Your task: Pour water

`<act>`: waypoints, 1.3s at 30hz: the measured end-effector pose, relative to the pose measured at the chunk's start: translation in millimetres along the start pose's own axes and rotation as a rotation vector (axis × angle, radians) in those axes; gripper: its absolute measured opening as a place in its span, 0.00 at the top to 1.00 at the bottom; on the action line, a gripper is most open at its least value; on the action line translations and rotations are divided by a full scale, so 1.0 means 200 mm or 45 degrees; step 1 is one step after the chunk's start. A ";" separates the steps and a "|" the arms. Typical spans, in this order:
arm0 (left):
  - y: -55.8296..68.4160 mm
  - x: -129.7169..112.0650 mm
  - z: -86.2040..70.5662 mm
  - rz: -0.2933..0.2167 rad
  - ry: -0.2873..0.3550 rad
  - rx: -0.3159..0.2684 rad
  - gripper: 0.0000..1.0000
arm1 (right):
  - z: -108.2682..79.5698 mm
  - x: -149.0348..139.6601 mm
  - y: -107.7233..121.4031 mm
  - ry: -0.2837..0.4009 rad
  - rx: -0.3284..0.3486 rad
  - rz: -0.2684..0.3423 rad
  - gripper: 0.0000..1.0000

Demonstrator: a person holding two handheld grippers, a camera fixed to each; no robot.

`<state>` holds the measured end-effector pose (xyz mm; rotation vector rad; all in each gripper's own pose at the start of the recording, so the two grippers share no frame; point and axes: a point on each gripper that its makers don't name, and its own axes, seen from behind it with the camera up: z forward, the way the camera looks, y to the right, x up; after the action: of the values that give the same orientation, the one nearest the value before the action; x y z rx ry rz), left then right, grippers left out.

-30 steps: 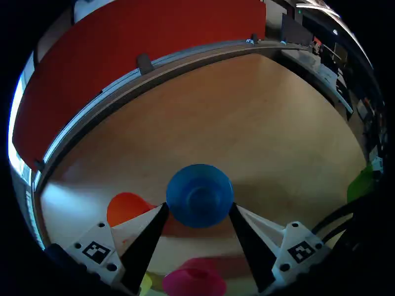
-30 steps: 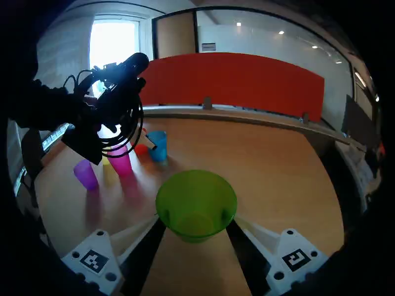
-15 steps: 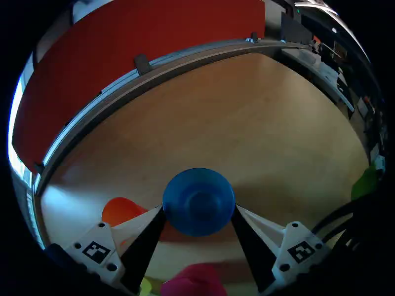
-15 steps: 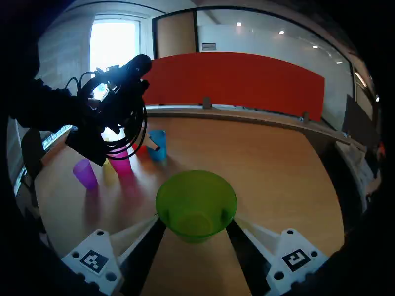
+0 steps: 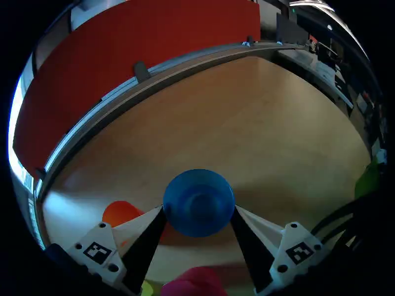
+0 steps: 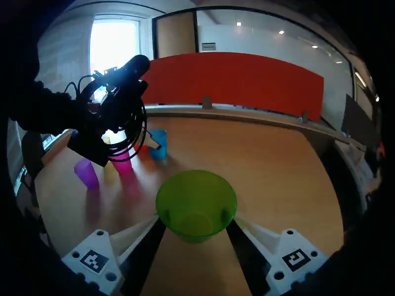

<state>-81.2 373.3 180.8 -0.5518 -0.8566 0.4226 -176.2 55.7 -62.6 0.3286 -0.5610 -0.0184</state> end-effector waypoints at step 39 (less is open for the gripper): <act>0.00 0.32 -0.91 -0.116 0.458 -0.067 0.15 | -0.05 0.28 -0.19 0.089 0.066 -0.122 0.15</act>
<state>102.2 357.3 122.2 -0.6126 -0.5452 0.2082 -121.0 16.8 -52.3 0.4049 -0.4770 -0.0846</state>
